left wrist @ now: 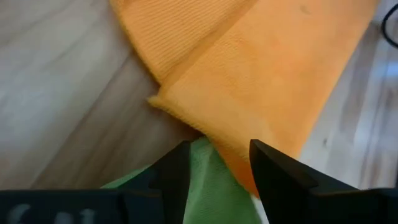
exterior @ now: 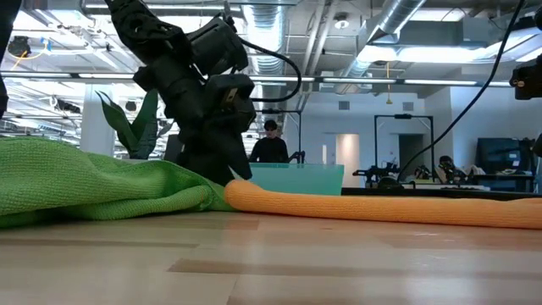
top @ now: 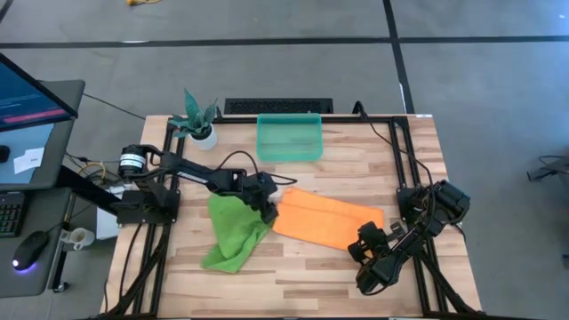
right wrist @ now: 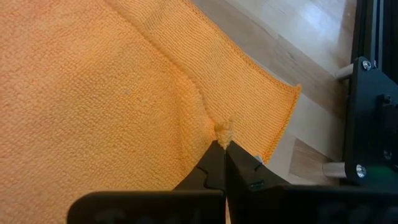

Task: Roll microfiber towels into tight, uniform cylinder then place into a basket
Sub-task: Roll the orange microfiber cloth

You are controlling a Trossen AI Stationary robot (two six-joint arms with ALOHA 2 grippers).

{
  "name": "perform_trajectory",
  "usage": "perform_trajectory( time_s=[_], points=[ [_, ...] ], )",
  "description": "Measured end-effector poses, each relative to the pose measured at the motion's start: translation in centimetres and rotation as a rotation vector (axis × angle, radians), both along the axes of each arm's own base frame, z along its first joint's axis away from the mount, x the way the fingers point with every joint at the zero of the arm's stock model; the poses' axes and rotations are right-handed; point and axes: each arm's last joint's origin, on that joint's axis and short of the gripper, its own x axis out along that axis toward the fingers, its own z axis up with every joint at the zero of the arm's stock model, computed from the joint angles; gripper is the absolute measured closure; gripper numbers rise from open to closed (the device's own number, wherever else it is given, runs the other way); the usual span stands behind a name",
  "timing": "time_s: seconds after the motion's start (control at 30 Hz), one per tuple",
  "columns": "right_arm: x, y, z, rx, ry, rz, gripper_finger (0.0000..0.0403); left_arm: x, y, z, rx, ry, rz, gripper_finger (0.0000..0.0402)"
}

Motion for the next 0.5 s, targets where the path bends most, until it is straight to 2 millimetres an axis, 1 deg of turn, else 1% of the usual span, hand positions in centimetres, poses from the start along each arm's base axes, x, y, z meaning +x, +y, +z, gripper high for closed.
perform_trajectory(
  time_s=[0.13,0.27,0.33,0.4,0.5],
  points=[
    [0.0,0.0,0.0,0.0,0.0,0.0,0.0391,0.1,0.0,0.1,-0.013,-0.02,-0.011,0.0246],
    [0.0,0.0,0.0,-0.001,0.0,0.0,0.0391,0.1,-0.1,-0.5,-0.021,0.011,-0.011,0.0246],
    [0.0,0.0,0.0,0.0,0.0,0.0,0.0391,0.6,0.0,-0.9,-0.023,0.008,-0.012,0.0246],
    [0.0,0.0,0.0,-0.001,0.0,0.0,0.0391,0.6,-0.1,-1.4,-0.043,0.035,-0.026,0.0246],
    [0.0,0.0,0.0,-0.001,-0.001,0.0,0.0391,1.3,-0.2,-1.2,-0.052,0.012,-0.058,0.0246]
  ],
)
